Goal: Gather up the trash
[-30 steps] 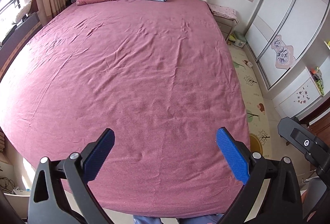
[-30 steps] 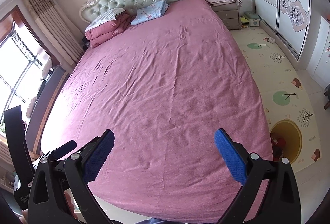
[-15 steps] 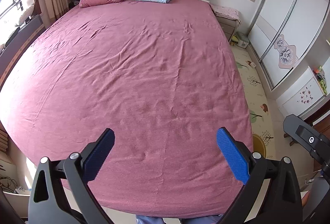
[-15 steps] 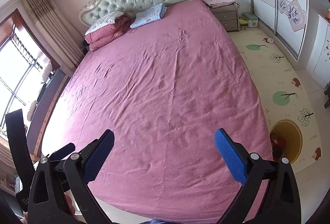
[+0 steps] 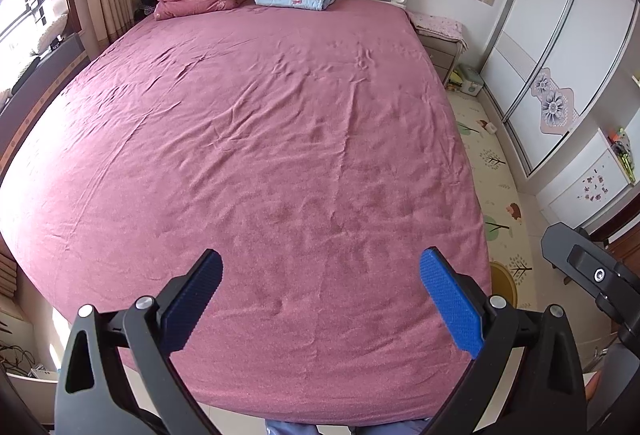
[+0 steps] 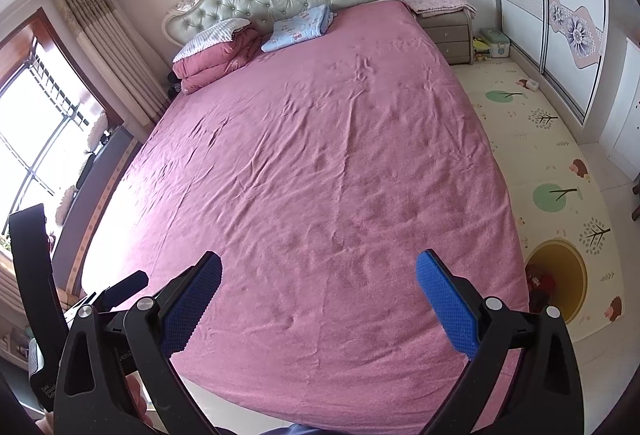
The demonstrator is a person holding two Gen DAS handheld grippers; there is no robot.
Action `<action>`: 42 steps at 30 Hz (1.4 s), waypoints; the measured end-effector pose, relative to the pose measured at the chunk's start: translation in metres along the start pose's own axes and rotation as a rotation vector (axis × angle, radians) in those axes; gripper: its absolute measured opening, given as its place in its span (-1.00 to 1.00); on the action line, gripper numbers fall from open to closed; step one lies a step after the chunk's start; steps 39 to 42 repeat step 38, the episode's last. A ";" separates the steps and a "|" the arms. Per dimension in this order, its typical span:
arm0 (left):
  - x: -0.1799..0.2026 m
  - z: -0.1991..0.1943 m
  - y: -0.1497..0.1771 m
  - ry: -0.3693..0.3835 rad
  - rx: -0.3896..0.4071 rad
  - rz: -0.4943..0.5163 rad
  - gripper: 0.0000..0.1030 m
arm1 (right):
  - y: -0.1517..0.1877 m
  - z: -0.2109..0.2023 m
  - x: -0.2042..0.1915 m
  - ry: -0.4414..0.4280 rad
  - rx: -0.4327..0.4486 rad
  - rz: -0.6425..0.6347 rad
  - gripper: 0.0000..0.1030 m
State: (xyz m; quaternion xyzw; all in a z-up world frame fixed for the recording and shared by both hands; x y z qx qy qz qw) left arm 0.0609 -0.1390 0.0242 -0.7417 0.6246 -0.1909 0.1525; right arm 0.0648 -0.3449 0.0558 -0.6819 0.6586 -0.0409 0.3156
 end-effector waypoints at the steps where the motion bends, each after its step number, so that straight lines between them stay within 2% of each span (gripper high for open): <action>1: 0.000 0.000 0.000 0.003 0.000 0.000 0.92 | 0.001 -0.001 0.000 0.001 0.000 0.002 0.83; 13: -0.003 0.007 0.001 0.007 -0.026 -0.029 0.92 | -0.002 0.000 0.005 0.005 -0.011 0.013 0.83; 42: 0.005 0.012 -0.003 0.002 -0.041 0.002 0.92 | -0.004 0.009 0.012 0.001 -0.040 0.022 0.83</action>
Point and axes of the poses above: each gripper's, at about its wrist camera, not at the fingertips, and z roughly the way its jaws point, x to its right, y to its underside, the point moved 2 cm from there along z, roughly the way its jaws point, and after that the axes turned 5 degrees about -x, right-handed, at the moved point
